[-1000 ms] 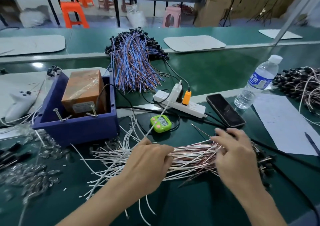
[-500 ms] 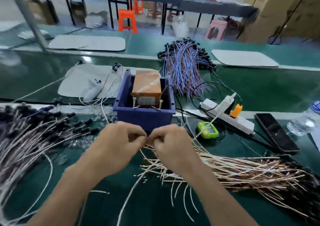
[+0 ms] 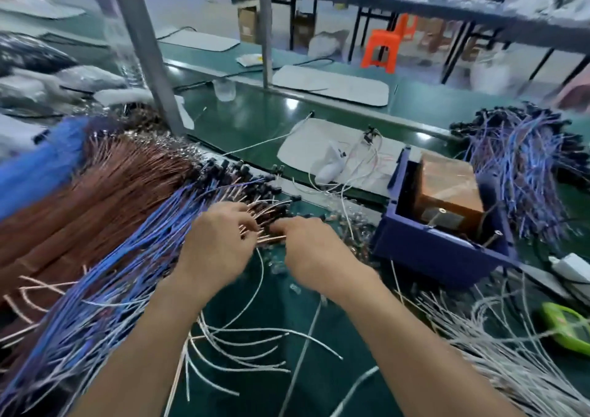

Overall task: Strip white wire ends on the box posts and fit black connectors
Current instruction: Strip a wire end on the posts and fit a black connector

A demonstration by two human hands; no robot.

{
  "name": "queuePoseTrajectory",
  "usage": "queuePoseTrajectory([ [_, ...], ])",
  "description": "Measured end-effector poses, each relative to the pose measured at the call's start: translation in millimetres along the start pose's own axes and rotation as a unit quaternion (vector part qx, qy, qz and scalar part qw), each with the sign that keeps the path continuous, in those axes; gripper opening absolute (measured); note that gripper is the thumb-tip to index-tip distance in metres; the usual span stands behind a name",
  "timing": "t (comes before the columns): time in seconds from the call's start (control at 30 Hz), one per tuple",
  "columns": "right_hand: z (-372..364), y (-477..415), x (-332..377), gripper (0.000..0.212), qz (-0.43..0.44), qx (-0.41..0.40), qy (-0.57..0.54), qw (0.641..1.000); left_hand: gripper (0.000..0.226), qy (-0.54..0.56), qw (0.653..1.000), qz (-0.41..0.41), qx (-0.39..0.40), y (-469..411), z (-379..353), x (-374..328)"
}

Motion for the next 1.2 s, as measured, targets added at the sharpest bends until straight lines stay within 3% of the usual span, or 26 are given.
queuePoseTrajectory([
  [0.07,-0.7,-15.1,7.5,0.060,0.028,-0.025,0.012,0.999,0.034,-0.049,0.999,-0.005,0.010,-4.6,-9.7,18.1],
  [0.17,-16.5,-34.9,7.9,0.072,0.030,0.012,0.027,0.999,0.058,-0.064,0.996,0.006,0.061,-7.3,-30.3,33.3],
  [0.23,-26.1,-41.7,8.8,0.071,0.031,0.032,0.048,0.998,0.056,-0.054,0.997,0.008,0.050,-6.0,-34.4,35.6],
  [0.4,-11.6,-41.8,8.2,0.048,0.026,-0.065,0.060,0.996,0.040,-0.031,1.000,-0.004,-0.007,-1.8,-25.5,33.9],
  [0.5,-6.1,-38.7,5.3,0.033,0.017,-0.067,0.065,0.995,0.035,0.002,0.999,-0.031,-0.017,-0.2,-18.9,23.6],
  [0.57,2.8,-35.1,3.9,0.025,0.018,-0.087,0.063,0.994,0.038,0.064,0.995,-0.069,-0.019,3.5,-14.0,10.8],
  [0.63,19.4,-30.1,-0.2,0.019,0.005,-0.135,0.033,0.990,0.037,0.152,0.987,-0.055,-0.017,2.7,-5.6,6.7],
  [0.73,48.6,-21.2,-7.5,0.017,-0.024,-0.209,-0.075,0.975,0.020,0.264,0.962,0.043,0.045,-8.4,-8.4,10.4],
  [0.83,77.0,-7.8,-12.1,0.018,-0.031,-0.273,-0.149,0.950,0.016,0.384,0.903,0.137,0.132,-19.1,-19.9,16.4],
  [0.93,103.5,12.4,-20.5,0.019,-0.037,-0.336,-0.211,0.917,0.018,0.434,0.865,0.148,0.205,-23.0,-18.4,18.8],
  [1.03,126.2,39.6,-29.6,0.020,-0.046,-0.388,-0.259,0.884,0.016,0.416,0.869,0.129,0.235,-27.5,-3.3,18.0],
  [1.2,134.6,95.3,-32.1,0.018,-0.043,-0.388,-0.292,0.873,0.021,0.368,0.900,0.122,0.202,-32.9,23.9,12.5],
])
Point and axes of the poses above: each hand's wrist, its own y-axis away from the middle knuckle, its own z-axis out of the back of the hand, x = y × z, the point moved 9 cm from there along -y, towards the middle knuckle, and after that the axes turned 14 degrees about z, right-handed, at the moved point
